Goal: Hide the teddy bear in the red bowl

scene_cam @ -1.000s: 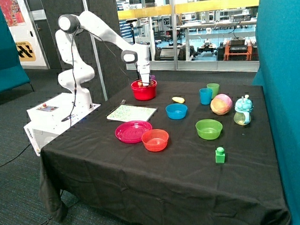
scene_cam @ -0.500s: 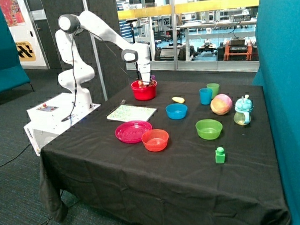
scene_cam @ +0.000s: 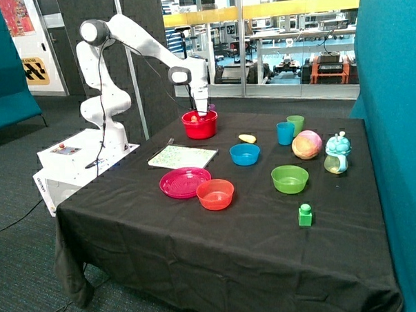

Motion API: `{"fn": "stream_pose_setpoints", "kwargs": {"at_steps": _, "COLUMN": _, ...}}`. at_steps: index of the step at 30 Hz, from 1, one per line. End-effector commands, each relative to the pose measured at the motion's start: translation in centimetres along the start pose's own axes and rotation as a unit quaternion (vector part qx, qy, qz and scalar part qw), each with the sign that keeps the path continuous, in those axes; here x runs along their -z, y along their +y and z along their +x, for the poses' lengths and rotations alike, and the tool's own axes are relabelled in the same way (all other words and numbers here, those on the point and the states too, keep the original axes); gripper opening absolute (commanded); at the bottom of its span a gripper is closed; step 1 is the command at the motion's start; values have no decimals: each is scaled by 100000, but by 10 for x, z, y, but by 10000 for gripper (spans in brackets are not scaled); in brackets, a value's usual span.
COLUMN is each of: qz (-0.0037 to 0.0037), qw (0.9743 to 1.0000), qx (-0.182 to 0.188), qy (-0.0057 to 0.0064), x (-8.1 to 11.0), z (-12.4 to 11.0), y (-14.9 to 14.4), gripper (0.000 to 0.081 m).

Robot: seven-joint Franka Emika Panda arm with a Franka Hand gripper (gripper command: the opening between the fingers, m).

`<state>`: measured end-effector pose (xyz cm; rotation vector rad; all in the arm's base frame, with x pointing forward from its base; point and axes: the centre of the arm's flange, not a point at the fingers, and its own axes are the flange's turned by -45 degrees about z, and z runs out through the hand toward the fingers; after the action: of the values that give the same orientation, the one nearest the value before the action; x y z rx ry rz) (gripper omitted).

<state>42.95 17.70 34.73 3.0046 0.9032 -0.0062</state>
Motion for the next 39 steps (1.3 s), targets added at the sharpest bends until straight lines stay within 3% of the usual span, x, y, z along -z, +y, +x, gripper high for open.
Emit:
{"fn": "stream_pose_setpoints", "kwargs": {"at_steps": 1, "qz": 144, "qw": 99998, "qx": -498, "qy": 250, "x": 7, "z": -6, "y": -2, "gripper": 755}}
{"fn": "stream_pose_setpoints", "kwargs": {"at_steps": 4, "qz": 146, "qw": 99991, "qx": -1317, "qy": 249, "x": 16, "z": -6, "y": 2, "gripper": 725}}
{"fn": "stream_pose_setpoints", "kwargs": {"at_steps": 6, "qz": 148, "qw": 99977, "qx": -2114, "qy": 248, "x": 24, "z": -4, "y": 7, "gripper": 657}}
{"fn": "stream_pose_setpoints", "kwargs": {"at_steps": 11, "qz": 155, "qw": 99858, "qx": -5324, "qy": 243, "x": 47, "z": 2, "y": 27, "gripper": 575}}
{"fn": "stream_pose_setpoints", "kwargs": {"at_steps": 17, "qz": 164, "qw": 99597, "qx": -8961, "qy": 237, "x": 65, "z": 6, "y": 50, "gripper": 504}}
{"fn": "stream_pose_setpoints", "kwargs": {"at_steps": 21, "qz": 172, "qw": 99236, "qx": -12332, "qy": 231, "x": 72, "z": 5, "y": 66, "gripper": 468}}
{"fn": "stream_pose_setpoints", "kwargs": {"at_steps": 24, "qz": 184, "qw": 98485, "qx": -17339, "qy": 222, "x": 71, "z": -1, "y": 80, "gripper": 443}}
{"fn": "stream_pose_setpoints", "kwargs": {"at_steps": 25, "qz": 184, "qw": 98439, "qx": -17595, "qy": 222, "x": 71, "z": -2, "y": 83, "gripper": 440}}
{"fn": "stream_pose_setpoints", "kwargs": {"at_steps": 27, "qz": 193, "qw": 97666, "qx": -21476, "qy": 214, "x": 68, "z": -6, "y": 94, "gripper": 450}}
{"fn": "stream_pose_setpoints", "kwargs": {"at_steps": 29, "qz": 196, "qw": 97290, "qx": -23120, "qy": 211, "x": 65, "z": -10, "y": 101, "gripper": 454}}
{"fn": "stream_pose_setpoints", "kwargs": {"at_steps": 33, "qz": 206, "qw": 96071, "qx": -27755, "qy": 201, "x": 60, "z": -16, "y": 117, "gripper": 472}}
{"fn": "stream_pose_setpoints", "kwargs": {"at_steps": 34, "qz": 215, "qw": 94675, "qx": -32197, "qy": 191, "x": 57, "z": -20, "y": 124, "gripper": 480}}
{"fn": "stream_pose_setpoints", "kwargs": {"at_steps": 35, "qz": 218, "qw": 94255, "qx": -33406, "qy": 189, "x": 55, "z": -23, "y": 130, "gripper": 491}}
{"fn": "stream_pose_setpoints", "kwargs": {"at_steps": 36, "qz": 222, "qw": 93567, "qx": -35286, "qy": 184, "x": 53, "z": -25, "y": 137, "gripper": 499}}
{"fn": "stream_pose_setpoints", "kwargs": {"at_steps": 37, "qz": 223, "qw": 93311, "qx": -35959, "qy": 183, "x": 52, "z": -27, "y": 141, "gripper": 503}}
{"fn": "stream_pose_setpoints", "kwargs": {"at_steps": 39, "qz": 223, "qw": 93263, "qx": -36082, "qy": 182, "x": 52, "z": -28, "y": 144, "gripper": 505}}
